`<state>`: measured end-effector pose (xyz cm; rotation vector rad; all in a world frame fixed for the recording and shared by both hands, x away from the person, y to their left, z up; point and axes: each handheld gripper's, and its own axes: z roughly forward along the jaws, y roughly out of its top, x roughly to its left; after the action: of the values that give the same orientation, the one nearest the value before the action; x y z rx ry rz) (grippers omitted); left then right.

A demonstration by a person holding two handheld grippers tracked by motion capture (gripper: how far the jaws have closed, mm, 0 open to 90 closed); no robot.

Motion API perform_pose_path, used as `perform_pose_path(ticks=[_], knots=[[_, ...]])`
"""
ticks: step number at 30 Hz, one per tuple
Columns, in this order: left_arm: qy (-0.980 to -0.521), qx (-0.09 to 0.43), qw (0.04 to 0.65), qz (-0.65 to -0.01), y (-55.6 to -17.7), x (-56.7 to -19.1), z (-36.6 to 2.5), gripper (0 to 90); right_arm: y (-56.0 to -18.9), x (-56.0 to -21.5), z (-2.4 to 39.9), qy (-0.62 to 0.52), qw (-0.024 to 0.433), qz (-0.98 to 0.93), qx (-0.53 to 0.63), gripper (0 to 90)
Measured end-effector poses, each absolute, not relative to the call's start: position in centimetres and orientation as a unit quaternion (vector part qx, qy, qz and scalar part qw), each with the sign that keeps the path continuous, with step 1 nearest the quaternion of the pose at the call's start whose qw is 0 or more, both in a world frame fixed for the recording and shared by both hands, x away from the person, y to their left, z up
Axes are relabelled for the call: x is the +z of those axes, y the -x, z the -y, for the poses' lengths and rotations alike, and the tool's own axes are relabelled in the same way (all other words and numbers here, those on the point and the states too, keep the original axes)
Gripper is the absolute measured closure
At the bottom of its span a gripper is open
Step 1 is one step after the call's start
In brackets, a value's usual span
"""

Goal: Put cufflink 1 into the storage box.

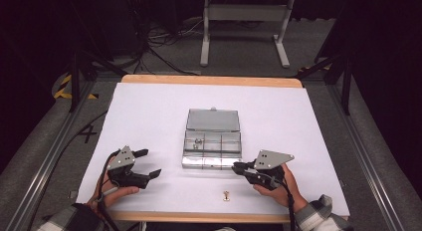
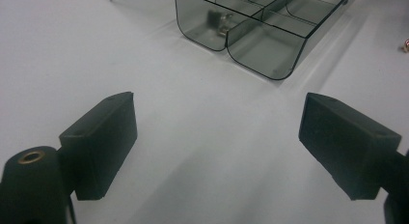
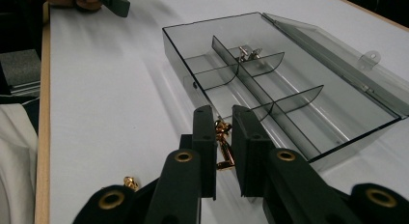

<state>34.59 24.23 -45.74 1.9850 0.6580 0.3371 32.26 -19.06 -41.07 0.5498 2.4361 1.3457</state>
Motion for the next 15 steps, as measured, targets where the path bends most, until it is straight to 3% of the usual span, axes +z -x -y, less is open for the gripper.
perform_pose_path(ticks=[15], knots=[[-0.82, 0.139, 0.484, -0.272, -34.7, -45.8, -24.1, 14.2, -34.1, -39.5, 18.0, -0.194, 0.173, -0.841, 0.474, 81.3]])
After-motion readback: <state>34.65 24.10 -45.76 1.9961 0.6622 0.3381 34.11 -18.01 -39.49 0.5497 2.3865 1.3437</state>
